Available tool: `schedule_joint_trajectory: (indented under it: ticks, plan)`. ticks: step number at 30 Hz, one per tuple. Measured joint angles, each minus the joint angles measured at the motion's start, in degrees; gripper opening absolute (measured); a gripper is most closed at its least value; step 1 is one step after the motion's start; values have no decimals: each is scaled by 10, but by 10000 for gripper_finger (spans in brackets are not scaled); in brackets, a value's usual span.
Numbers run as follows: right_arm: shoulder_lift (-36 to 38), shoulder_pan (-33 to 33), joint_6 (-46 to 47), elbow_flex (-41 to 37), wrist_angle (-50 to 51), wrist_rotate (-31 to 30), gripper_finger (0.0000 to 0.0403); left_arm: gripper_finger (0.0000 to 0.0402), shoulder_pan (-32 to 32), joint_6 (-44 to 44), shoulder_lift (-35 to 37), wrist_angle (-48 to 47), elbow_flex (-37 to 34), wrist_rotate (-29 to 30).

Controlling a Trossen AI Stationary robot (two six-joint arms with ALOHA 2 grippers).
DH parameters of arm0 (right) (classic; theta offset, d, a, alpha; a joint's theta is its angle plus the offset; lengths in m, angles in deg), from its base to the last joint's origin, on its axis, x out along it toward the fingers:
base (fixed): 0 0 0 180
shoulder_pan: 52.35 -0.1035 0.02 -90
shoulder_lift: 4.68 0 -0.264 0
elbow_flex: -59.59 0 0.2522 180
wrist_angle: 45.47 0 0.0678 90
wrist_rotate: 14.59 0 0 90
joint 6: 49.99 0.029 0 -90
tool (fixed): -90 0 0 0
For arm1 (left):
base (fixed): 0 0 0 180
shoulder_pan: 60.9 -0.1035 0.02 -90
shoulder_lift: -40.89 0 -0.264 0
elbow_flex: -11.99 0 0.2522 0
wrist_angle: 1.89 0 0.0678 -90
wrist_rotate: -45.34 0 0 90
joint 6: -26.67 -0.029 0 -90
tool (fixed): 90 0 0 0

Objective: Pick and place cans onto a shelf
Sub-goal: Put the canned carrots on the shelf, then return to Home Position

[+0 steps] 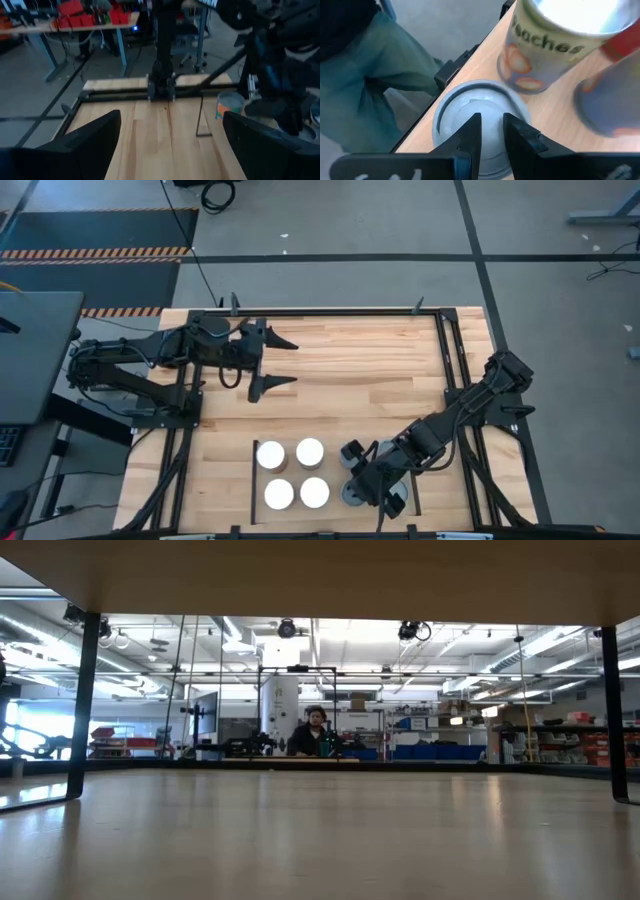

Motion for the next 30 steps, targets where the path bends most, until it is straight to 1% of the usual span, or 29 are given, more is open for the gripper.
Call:
schedule_joint_trajectory:
  ticks: [3,6,8,10,13,16,20,21,25,30]
  plan:
    - [7,0,-14,14,-10,-7,87,357,0,0,0,31,0,3]
    - [29,0,-45,20,-33,-26,87,357,0,13,2,69,0,43]
    - [49,4,-72,15,-59,-50,84,356,0,17,7,71,0,69]
    - [78,15,-99,-8,-91,-59,78,352,0,21,7,67,0,86]
    - [146,42,-112,-84,-158,-48,64,332,5,28,7,83,-24,92]
    - [228,80,-101,-196,-257,-46,46,301,0,41,18,106,-77,95]
    - [317,153,-53,-330,-377,-77,24,264,-31,55,65,161,-158,114]
    - [337,176,-41,-352,-391,-79,20,256,-39,55,80,173,-179,113]
    - [430,257,-21,-415,-387,-70,6,231,-58,39,157,207,-261,79]
    - [563,316,-36,-489,-387,-63,7,214,-60,39,267,213,-338,85]
